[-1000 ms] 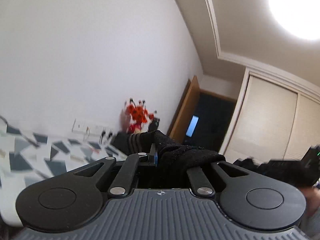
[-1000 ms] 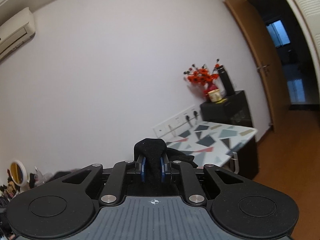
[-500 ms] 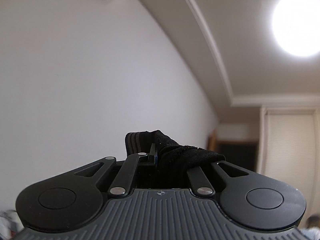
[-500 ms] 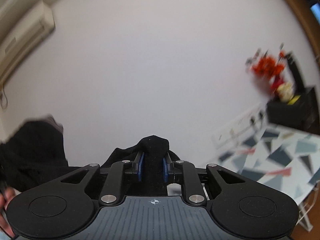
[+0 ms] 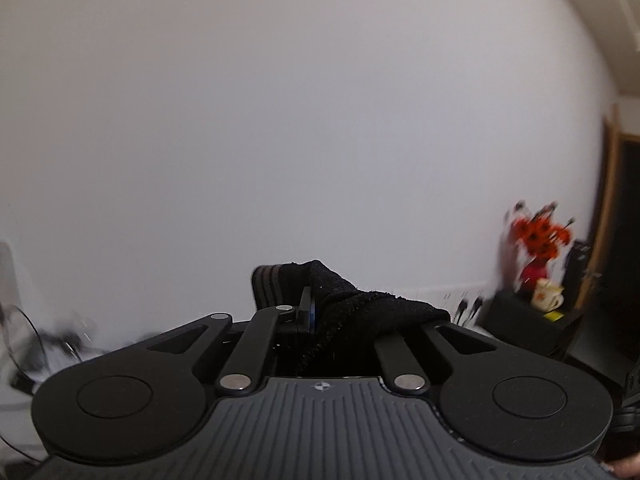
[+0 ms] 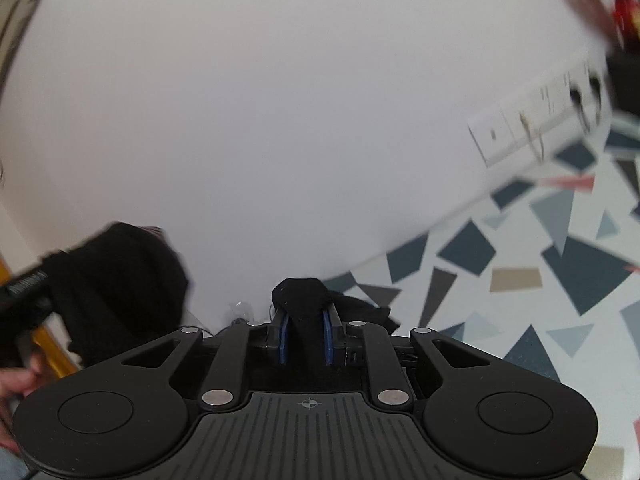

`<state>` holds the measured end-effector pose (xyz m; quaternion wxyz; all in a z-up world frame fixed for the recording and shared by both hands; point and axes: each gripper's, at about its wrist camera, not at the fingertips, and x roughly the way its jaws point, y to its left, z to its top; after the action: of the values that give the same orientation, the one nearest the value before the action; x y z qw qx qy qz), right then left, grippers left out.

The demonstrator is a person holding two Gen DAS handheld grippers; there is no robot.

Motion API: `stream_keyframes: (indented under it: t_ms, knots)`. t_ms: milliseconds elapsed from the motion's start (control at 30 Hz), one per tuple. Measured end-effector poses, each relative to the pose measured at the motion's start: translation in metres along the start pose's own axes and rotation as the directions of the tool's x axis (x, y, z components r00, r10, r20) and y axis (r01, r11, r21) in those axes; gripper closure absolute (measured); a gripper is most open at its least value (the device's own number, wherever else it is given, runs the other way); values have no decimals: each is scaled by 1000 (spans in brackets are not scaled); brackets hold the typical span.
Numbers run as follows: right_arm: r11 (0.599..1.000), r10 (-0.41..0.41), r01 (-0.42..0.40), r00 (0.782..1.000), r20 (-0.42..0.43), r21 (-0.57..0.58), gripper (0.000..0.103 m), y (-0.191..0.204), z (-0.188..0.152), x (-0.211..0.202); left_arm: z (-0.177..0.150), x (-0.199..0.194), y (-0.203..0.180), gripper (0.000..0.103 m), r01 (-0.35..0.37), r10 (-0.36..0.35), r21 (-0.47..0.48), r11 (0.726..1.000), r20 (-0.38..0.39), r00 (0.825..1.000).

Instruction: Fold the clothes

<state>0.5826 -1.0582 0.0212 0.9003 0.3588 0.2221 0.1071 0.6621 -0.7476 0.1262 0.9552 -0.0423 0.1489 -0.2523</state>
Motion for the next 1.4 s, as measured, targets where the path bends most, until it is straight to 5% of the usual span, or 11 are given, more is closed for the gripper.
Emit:
stream_keyframes:
  t_ms: [167,333,400,467,600,700,833,967,1133,1300,1400]
  knots:
    - [998,-65,65,997,-36,25,90,-92,69,6,-18,103,-74,98,-77,83,48,996,-137,987]
    - [986,-162,164,979,123,-9,89,-167,143,-18,-44,205,-140,98,-118,148,123,985,-265,953]
    - [964,-245,258,955,167,-60,87,-198,159,-26,-70,245,-159,98,-109,152,134,985,-370,916]
    - [930,-341,358,924,173,-79,86,-231,160,-32,-106,278,-173,97,-96,153,138,986,-498,854]
    - [874,-484,485,874,49,-7,70,-303,142,-38,-174,318,-198,97,-81,173,169,982,-651,740]
    - [839,-533,540,841,-92,73,55,-344,118,-46,-207,313,-213,97,-75,210,223,972,-676,707]
    - [781,-606,616,787,-114,99,10,-356,92,-70,-219,315,-224,96,-85,226,233,969,-688,690]
    - [769,-629,635,772,-96,68,8,-343,80,-83,-210,320,-228,96,-91,235,239,967,-691,684]
    - [813,-582,581,813,-18,-30,4,-317,96,-60,-211,312,-218,89,-102,213,200,974,-681,701]
    - [873,-477,462,876,-73,-155,2,-287,91,-12,-209,277,-203,31,-141,228,186,972,-622,749]
    - [896,-406,372,907,-110,-243,2,-267,80,10,-208,239,-181,25,-158,237,184,970,-581,779]
